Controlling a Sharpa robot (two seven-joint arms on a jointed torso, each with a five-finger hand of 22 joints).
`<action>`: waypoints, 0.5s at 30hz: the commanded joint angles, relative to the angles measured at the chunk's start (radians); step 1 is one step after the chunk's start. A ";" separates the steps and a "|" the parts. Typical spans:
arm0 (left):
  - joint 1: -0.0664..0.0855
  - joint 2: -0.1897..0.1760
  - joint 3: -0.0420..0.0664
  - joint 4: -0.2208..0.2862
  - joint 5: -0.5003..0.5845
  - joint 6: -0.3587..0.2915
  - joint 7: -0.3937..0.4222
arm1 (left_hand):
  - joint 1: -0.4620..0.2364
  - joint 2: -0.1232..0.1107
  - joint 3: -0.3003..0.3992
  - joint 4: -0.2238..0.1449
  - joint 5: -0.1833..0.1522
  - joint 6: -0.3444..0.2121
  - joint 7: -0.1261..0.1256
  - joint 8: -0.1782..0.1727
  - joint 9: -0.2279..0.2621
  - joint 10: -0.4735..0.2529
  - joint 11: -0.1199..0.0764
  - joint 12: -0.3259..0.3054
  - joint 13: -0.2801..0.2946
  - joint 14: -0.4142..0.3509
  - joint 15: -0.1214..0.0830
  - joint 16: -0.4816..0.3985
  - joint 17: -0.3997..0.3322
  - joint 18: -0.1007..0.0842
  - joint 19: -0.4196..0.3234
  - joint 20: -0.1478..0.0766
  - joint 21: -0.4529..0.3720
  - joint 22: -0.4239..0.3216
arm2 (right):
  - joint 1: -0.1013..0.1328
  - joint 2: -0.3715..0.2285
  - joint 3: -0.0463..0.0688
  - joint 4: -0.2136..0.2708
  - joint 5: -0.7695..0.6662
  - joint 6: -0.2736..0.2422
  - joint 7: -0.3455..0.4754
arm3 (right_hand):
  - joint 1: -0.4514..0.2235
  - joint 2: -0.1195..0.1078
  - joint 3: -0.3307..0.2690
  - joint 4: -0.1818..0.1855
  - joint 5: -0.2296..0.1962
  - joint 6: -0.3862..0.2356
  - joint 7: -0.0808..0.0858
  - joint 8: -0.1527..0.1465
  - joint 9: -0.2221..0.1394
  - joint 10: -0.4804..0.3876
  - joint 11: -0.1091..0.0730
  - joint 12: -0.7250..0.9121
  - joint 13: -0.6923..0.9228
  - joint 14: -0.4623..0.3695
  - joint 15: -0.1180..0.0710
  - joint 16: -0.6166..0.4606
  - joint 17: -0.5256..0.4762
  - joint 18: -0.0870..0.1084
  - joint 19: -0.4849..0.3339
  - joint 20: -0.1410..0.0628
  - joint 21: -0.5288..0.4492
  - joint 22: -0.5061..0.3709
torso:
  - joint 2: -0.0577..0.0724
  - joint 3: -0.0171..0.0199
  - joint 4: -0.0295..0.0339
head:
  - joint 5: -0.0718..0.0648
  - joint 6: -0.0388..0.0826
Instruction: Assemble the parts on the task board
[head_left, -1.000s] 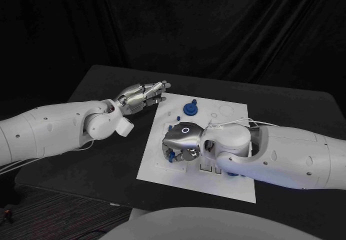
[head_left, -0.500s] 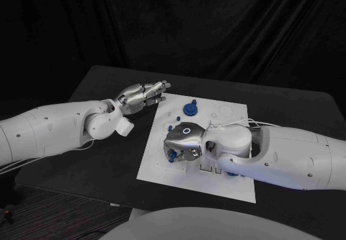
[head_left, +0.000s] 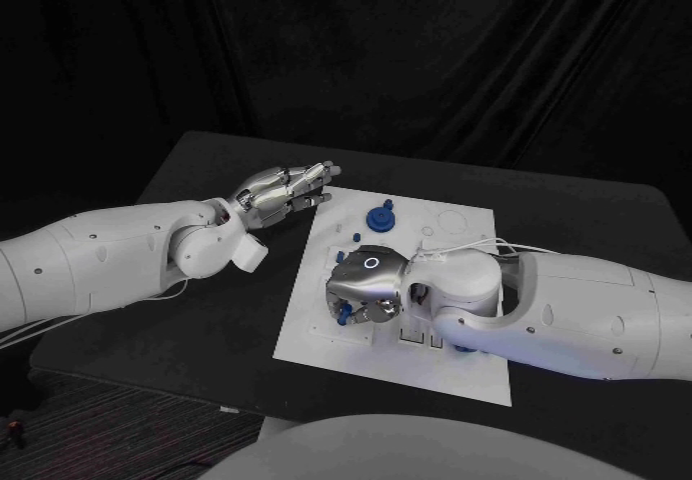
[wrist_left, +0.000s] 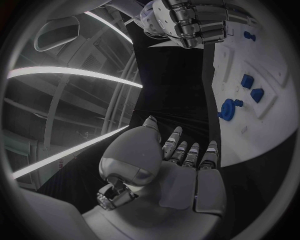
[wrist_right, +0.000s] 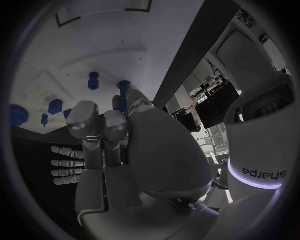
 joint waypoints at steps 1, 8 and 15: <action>-0.001 0.004 0.001 -0.001 0.007 0.014 0.014 | 0.009 -0.002 0.005 0.001 0.006 0.006 0.006 0.005 0.001 0.003 0.007 0.004 0.000 0.000 0.007 -0.004 -0.001 0.010 0.002 0.007 0.004 0.001 | -0.004 0.003 0.000 0.000 -0.010 0.002 0.010 | -0.024 -0.005 -0.001 0.013 -0.015 -0.020 0.006 -0.015 -0.008 0.060 -0.049 -0.006 0.001 -0.002 0.012 -0.007 -0.003 -0.011 -0.007 0.005 -0.008 0.131 | 0.001 0.0000 0.0007 | -0.003 0.000; -0.001 0.007 0.001 -0.003 0.007 0.018 0.013 | 0.009 -0.002 0.006 0.001 0.007 0.007 0.006 0.006 0.001 0.003 0.007 0.004 0.000 0.000 0.008 -0.004 -0.001 0.010 0.002 0.007 0.004 0.001 | -0.010 0.008 0.000 -0.005 -0.010 0.008 0.005 | -0.039 -0.012 -0.002 0.027 -0.025 -0.049 0.014 -0.035 -0.021 0.039 -0.040 -0.017 -0.001 -0.008 0.020 -0.013 -0.009 -0.008 -0.015 0.012 -0.025 0.127 | 0.001 0.0001 0.0006 | -0.004 0.000; -0.001 0.008 0.001 -0.006 0.007 0.021 0.011 | 0.009 -0.002 0.007 0.002 0.007 0.009 0.006 0.006 0.001 0.003 0.007 0.004 0.000 0.000 0.009 -0.004 -0.001 0.011 0.002 0.007 0.004 0.002 | -0.017 0.009 0.000 -0.010 -0.010 0.020 -0.007 | -0.047 -0.017 -0.003 0.036 -0.033 -0.065 0.020 -0.045 -0.029 0.017 -0.033 -0.025 -0.003 -0.022 0.027 -0.028 -0.026 -0.003 -0.029 0.017 -0.062 0.120 | 0.001 -0.0001 0.0001 | -0.003 0.000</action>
